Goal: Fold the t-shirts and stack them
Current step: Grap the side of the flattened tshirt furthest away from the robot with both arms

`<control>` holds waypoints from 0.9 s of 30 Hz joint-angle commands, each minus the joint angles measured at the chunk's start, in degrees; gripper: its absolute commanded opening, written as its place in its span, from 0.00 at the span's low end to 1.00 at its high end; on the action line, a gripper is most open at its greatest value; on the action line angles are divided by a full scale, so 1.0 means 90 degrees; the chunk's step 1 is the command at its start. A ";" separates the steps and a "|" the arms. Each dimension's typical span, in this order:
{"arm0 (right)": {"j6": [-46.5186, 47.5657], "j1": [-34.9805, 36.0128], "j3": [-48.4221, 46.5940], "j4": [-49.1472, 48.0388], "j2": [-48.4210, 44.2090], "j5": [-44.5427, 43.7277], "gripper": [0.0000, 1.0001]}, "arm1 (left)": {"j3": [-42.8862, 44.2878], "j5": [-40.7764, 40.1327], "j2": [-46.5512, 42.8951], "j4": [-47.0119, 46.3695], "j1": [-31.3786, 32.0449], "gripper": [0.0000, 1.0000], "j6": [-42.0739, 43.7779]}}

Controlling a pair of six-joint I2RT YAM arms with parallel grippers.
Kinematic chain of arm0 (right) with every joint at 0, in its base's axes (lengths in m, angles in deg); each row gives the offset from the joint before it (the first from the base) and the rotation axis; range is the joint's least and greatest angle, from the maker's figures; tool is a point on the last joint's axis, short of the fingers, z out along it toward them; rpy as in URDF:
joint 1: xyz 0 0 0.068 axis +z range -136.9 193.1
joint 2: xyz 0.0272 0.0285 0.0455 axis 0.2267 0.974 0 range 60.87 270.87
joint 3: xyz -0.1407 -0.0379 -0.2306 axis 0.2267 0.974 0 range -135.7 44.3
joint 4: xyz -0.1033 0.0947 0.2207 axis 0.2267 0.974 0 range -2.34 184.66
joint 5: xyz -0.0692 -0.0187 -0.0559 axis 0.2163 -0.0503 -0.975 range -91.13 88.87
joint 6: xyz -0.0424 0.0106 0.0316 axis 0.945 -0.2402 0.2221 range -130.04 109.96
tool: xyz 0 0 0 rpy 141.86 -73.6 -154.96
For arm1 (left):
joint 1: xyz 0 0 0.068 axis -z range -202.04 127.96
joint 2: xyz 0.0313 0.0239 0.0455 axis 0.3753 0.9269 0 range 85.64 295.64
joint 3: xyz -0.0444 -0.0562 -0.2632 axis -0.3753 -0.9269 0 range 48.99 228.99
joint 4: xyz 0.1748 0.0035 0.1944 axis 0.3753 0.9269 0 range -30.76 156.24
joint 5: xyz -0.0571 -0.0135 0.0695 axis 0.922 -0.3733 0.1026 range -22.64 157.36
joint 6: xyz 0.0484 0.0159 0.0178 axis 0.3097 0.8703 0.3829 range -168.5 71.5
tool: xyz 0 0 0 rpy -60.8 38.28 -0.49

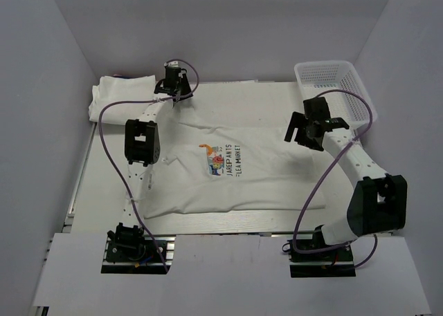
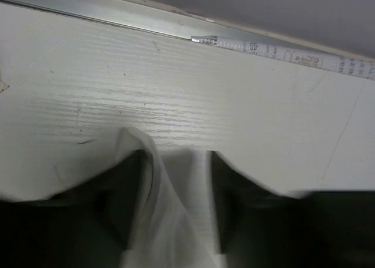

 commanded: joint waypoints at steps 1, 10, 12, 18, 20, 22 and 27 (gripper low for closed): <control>-0.0222 0.0030 -0.0490 -0.0173 0.0445 -0.0417 0.90 | 0.0163 -0.0145 -0.0047 -0.0141 0.0010 0.47 0.0200; -0.1227 0.0098 -0.2735 0.0195 0.2972 -0.1237 0.90 | -0.0129 -0.0906 -0.0748 0.0288 0.0010 0.00 0.0435; -0.1383 0.0079 -0.3504 0.0323 0.3317 -0.1277 0.90 | -0.0441 -0.0965 -0.1186 0.0376 0.0010 0.00 0.0435; -0.1901 0.0108 -0.5178 0.1515 0.4928 -0.1755 0.90 | -0.1125 -0.0810 -0.1970 0.1157 0.0010 0.00 0.0435; -0.1931 0.0079 -0.5422 0.1603 0.5085 -0.1707 0.90 | -0.1398 -0.0683 -0.2272 0.1323 0.0010 0.00 0.0367; -0.2019 0.0108 -0.5345 0.1564 0.5106 -0.1813 0.90 | -0.1760 -0.0682 -0.2477 0.1499 0.0068 0.00 0.0367; -0.2273 0.0167 -0.5267 0.1467 0.5271 -0.1853 0.90 | -0.2463 -0.0682 -0.3218 0.1841 0.0068 0.00 0.0230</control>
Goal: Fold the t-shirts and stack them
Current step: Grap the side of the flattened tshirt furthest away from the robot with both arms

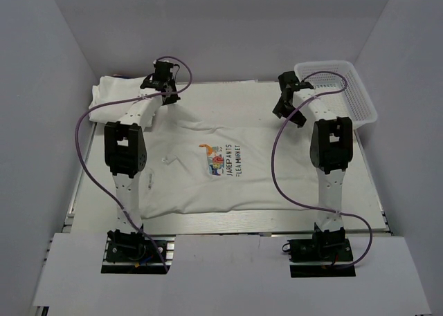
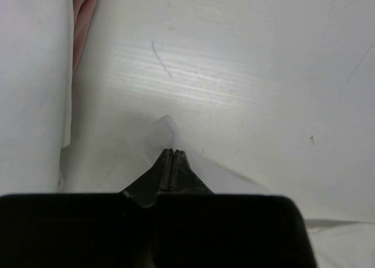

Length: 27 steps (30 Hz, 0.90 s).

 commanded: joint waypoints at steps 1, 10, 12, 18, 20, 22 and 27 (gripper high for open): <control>-0.0401 0.0089 -0.0149 0.0133 0.0159 -0.0408 0.90 | -0.0426 0.0083 -0.0774 0.0518 0.0030 0.00 -0.0134; -0.0635 0.0167 -0.0101 0.0329 0.0560 -0.0370 0.83 | -0.1090 0.0433 -0.1654 0.1133 0.0030 0.00 -0.0193; -0.0655 0.0197 0.0016 0.0290 0.0561 -0.0341 0.77 | -0.1344 0.0503 -0.1800 0.1134 0.0030 0.00 -0.0251; -0.0655 0.0265 0.0406 0.0202 0.0317 -0.0253 0.34 | -0.2213 0.0766 -0.2669 0.1251 0.0030 0.00 -0.0379; -0.0655 0.0333 0.0728 0.0027 0.0065 -0.0272 0.20 | -0.2487 0.0825 -0.2932 0.1251 0.0030 0.00 -0.0379; -0.0606 0.0353 0.0885 -0.0071 -0.0131 -0.0360 0.00 | -0.2672 0.0737 -0.3265 0.1319 0.0030 0.00 -0.0379; -0.0353 0.0480 0.1023 -0.0111 -0.0619 -0.0760 0.00 | -0.3141 0.0805 -0.3812 0.1388 0.0030 0.00 -0.0680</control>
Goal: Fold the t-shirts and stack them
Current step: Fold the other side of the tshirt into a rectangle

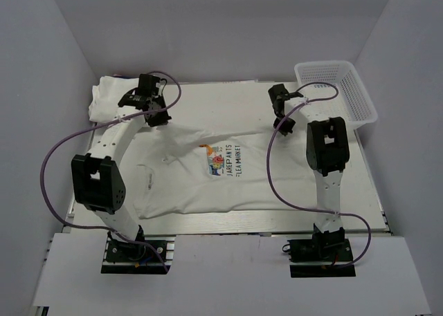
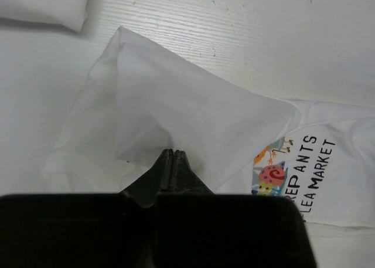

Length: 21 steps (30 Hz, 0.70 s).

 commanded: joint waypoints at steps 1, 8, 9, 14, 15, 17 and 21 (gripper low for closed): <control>0.0203 0.0111 0.0065 0.0054 -0.0587 -0.0554 0.00 | -0.0324 0.0142 -0.0679 0.0151 -0.0012 0.00 -0.0239; 0.0624 0.0345 0.0982 -0.0160 -0.1737 -0.0887 0.00 | -0.1290 0.0045 -0.1742 0.0863 -0.0012 0.00 -0.0922; 0.0615 0.0345 0.1080 -0.0161 -0.1836 -0.0897 0.00 | -0.1437 0.0103 -0.1880 0.0933 -0.0012 0.00 -0.1058; 0.0586 0.0501 0.2174 -0.0394 -0.2919 -0.0887 0.00 | -0.2762 0.0465 -0.2866 0.1216 0.0047 0.00 -0.1576; 0.0547 0.0511 0.2320 -0.0395 -0.3221 -0.0877 0.00 | -0.3028 0.0465 -0.3255 0.1216 0.0047 0.00 -0.1877; 0.0410 0.0540 0.3001 -0.0434 -0.3496 -0.0848 0.00 | -0.3731 0.0815 -0.3648 0.1314 -0.0031 0.00 -0.2084; 0.0380 0.0541 0.4067 -0.0766 -0.4462 -0.0663 0.00 | -0.4494 0.1235 -0.4585 0.1684 0.0027 0.00 -0.2729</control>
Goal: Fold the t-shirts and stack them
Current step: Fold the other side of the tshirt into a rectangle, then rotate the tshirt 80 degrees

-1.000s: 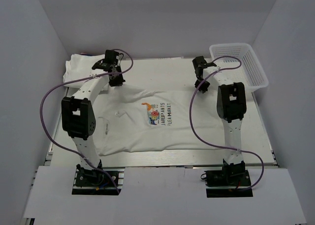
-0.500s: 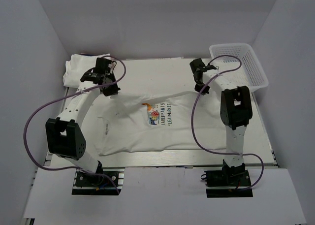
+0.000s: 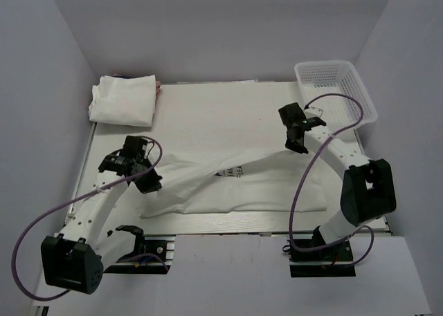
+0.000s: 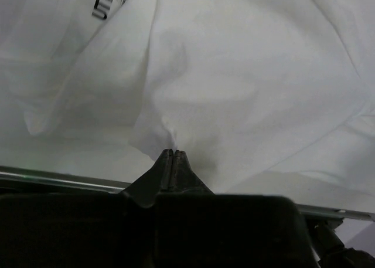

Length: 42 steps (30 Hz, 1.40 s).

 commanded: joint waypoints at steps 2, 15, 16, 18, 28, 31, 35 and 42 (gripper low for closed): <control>-0.0101 -0.0003 0.0897 -0.0385 -0.0743 -0.0106 0.00 | -0.0657 0.0879 -0.1067 0.0473 0.0015 0.00 -0.0862; -0.0637 -0.0023 0.2228 -0.0035 -0.1915 0.0041 0.67 | -0.0017 0.1186 -0.0671 0.0494 0.0015 1.00 -0.0268; -0.0638 -0.0042 0.2151 0.0024 -0.2004 -0.0076 0.69 | 0.0122 0.1049 -0.0535 0.0426 0.0015 1.00 -0.0267; -0.0309 -0.0042 0.2092 -0.0091 -0.2239 -0.0039 0.78 | 0.0356 0.0852 -0.0116 -0.0129 0.0015 1.00 -0.0112; 0.1384 -0.0033 0.1897 -0.2104 -0.0893 0.2109 0.91 | 0.0220 0.0903 0.2608 -0.3159 0.0074 1.00 0.0113; 0.1423 -0.0042 0.2003 -0.2202 -0.0404 0.2402 0.91 | 0.0912 0.0785 0.3878 -0.3461 0.0074 1.00 0.0231; 0.1336 -0.0033 0.2344 -0.2056 -0.0033 0.2540 0.91 | 0.2815 0.0277 0.5362 -0.3150 -0.0024 1.00 0.0464; 0.1550 0.0572 0.3312 -0.1666 -0.0773 0.3339 0.91 | 0.8084 -0.0001 0.9451 -0.2037 0.0347 1.00 0.0953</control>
